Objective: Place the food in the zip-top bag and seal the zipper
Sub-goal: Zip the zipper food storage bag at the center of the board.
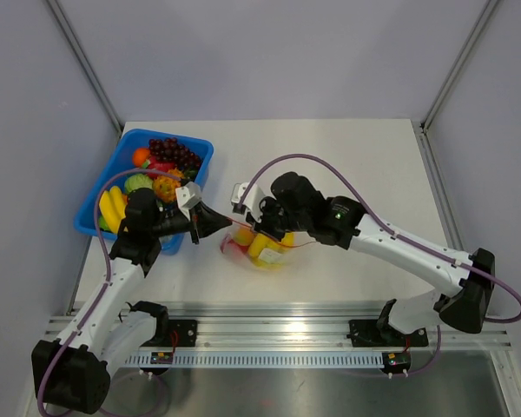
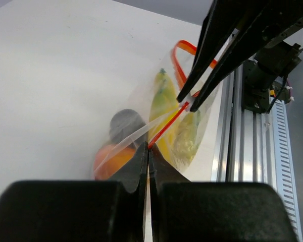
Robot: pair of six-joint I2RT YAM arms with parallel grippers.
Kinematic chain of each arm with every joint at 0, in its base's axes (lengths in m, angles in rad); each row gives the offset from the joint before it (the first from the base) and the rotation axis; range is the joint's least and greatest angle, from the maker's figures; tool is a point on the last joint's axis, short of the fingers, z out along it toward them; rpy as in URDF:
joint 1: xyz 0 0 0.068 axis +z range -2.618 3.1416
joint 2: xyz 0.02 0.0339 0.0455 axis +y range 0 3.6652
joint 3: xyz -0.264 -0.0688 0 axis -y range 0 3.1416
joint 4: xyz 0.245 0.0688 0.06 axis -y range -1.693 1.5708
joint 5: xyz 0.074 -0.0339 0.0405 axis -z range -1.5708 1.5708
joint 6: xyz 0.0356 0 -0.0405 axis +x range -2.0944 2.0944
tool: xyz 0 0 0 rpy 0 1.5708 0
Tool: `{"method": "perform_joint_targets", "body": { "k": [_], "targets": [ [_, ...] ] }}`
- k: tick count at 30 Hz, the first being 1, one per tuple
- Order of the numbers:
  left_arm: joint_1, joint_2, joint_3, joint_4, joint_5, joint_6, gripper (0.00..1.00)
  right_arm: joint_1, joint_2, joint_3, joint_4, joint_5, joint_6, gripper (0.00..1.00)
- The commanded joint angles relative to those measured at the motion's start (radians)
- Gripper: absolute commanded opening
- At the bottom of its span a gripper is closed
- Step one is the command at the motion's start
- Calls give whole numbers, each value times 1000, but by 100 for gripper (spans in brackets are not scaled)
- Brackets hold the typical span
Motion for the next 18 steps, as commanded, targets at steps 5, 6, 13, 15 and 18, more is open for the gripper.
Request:
{"method": "perform_joint_targets", "body": {
  "k": [5, 6, 13, 15, 18],
  "targets": [
    [54, -31, -33, 143, -154, -43, 0, -29, -208, -153, -76, 157, 61, 0],
    [54, -31, -37, 159, -159, -49, 0, -30, -252, -170, -74, 166, 76, 0],
    [55, -28, -45, 186, -205, -77, 0, -32, -437, -310, -68, 289, 171, 0],
    [55, -27, -46, 184, -217, -74, 0, -32, -510, -359, -56, 327, 209, 0],
    [55, -25, -46, 186, -229, -77, 0, -32, -607, -413, -57, 364, 258, 0]
  ]
}}
